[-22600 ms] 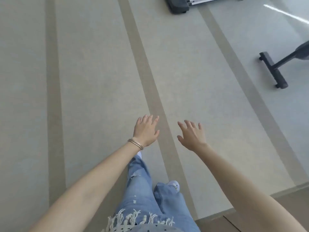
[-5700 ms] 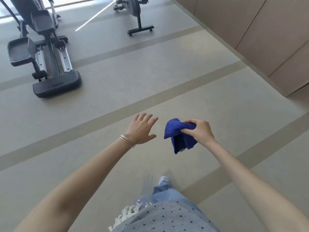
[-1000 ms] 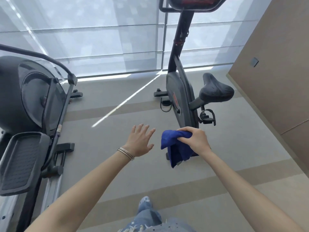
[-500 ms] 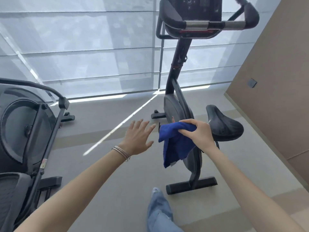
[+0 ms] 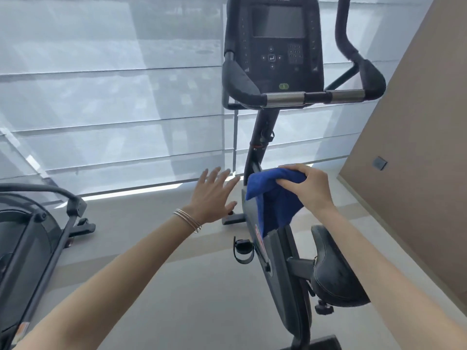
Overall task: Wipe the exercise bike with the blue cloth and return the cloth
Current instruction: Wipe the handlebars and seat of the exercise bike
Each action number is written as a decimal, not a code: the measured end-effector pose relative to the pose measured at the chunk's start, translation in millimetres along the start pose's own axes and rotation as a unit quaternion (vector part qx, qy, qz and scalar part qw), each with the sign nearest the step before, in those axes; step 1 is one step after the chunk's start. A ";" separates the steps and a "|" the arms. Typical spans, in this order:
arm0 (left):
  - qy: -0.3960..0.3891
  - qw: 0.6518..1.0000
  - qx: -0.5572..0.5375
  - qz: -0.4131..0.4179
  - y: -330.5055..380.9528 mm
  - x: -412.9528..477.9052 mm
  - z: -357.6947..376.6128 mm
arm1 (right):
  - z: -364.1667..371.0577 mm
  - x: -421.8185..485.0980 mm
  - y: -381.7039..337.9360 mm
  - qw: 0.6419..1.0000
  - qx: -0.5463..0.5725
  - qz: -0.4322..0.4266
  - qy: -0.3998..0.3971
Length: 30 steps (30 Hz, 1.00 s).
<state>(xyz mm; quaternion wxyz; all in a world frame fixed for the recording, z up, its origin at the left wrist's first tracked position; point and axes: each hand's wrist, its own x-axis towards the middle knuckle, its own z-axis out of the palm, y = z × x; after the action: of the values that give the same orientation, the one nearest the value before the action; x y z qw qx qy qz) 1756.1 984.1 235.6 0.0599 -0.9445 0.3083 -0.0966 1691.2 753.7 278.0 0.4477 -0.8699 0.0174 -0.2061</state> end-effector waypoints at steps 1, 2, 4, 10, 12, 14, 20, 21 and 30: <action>0.005 1.000 -0.004 -0.005 -3.4 8.4 -0.8 | -0.9 8.7 -0.8 1.000 0.002 -0.004 0.000; 0.007 1.000 -0.008 -0.009 -7.9 15.7 -1.7 | -1.3 16.2 -2.0 1.000 0.005 -0.008 0.000; 0.008 1.000 -0.014 -0.013 -20.7 33.4 -2.7 | -1.2 35.3 -2.4 1.000 0.006 -0.017 0.002; 0.060 0.998 -0.012 0.018 -54.4 96.0 -18.5 | -3.3 88.5 -10.2 0.998 0.009 -0.035 0.053; 0.090 0.995 -0.006 0.033 -63.6 123.0 -29.1 | -6.7 108.6 -17.9 0.995 0.001 -0.059 0.084; 0.119 0.991 0.001 0.058 -71.2 149.2 -41.2 | -10.7 129.3 -27.4 0.990 -0.007 -0.080 0.116; 0.169 0.981 0.001 0.098 -93.3 210.2 -64.4 | -20.0 188.7 -49.1 0.977 -0.029 -0.092 0.189; 0.175 0.979 0.001 0.104 -96.1 218.6 -66.9 | -22.0 198.3 -52.1 0.976 -0.033 -0.092 0.196; 0.175 0.974 -0.015 0.139 -107.2 280.7 -70.1 | -18.0 252.0 -58.4 0.957 -0.068 -0.088 0.267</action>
<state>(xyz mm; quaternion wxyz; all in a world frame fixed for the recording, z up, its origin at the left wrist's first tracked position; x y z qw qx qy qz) 2023.9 899.7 363.2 0.0037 -0.8613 0.4441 -0.2467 1905.8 720.6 419.6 0.3467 -0.8096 0.0736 -0.4678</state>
